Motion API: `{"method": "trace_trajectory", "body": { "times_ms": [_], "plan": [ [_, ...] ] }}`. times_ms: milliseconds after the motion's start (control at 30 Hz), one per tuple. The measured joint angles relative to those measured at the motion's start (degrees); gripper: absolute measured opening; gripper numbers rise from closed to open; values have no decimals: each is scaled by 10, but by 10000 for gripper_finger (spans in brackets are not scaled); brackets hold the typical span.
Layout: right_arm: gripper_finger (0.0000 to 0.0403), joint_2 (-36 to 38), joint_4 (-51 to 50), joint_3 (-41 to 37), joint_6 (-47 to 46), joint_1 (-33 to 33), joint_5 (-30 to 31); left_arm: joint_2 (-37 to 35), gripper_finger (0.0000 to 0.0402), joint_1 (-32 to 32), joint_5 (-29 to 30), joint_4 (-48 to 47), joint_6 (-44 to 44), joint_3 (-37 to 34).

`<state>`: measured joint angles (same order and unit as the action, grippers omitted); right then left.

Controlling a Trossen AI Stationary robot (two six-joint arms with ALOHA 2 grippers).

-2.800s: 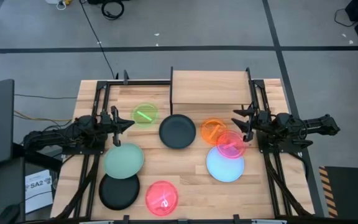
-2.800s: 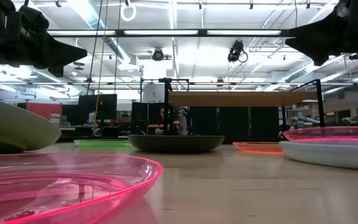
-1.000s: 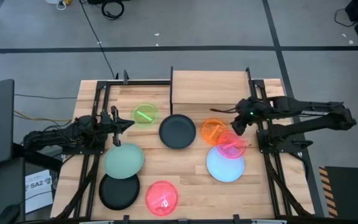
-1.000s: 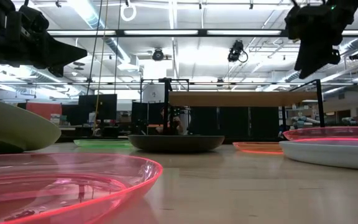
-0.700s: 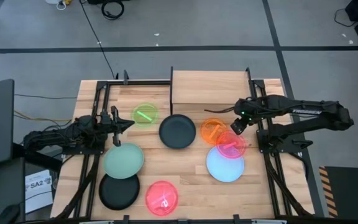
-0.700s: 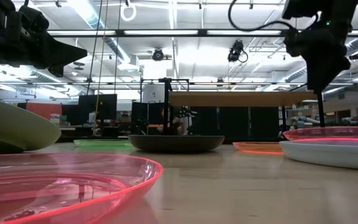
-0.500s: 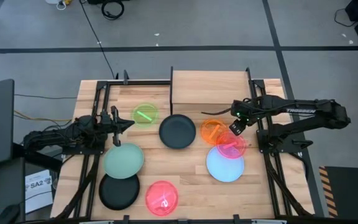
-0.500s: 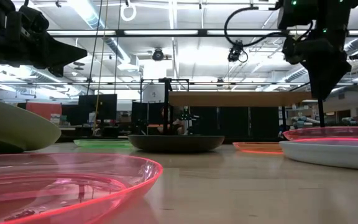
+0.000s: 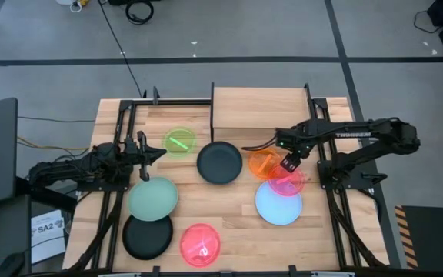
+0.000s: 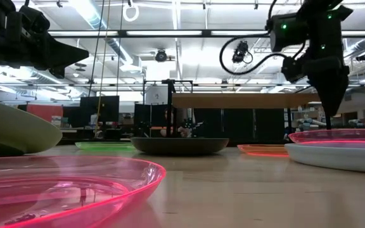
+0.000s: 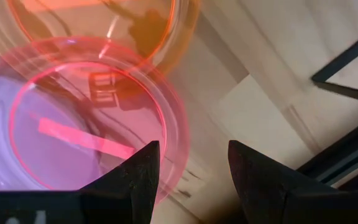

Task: Place and stack plates onto a shelf
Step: Put the right pink plate on the shelf

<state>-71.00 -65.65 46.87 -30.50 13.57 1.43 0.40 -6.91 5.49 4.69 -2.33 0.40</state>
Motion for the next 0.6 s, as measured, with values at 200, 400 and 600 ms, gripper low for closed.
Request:
{"method": "trace_trajectory", "body": {
  "times_ms": [200, 400, 600],
  "plan": [
    [197, -39, 0, 0, 35, 20, -27, 0, 11, 0, 0, 0, 0, 0],
    [197, -64, 3, 0, 70, 35, -30, 0, 11, 0, 0, 0, 0, 0],
    [197, -80, 13, 0, 92, 42, -35, 0, 11, 0, 0, 0, 0, 0]
  ]
}}
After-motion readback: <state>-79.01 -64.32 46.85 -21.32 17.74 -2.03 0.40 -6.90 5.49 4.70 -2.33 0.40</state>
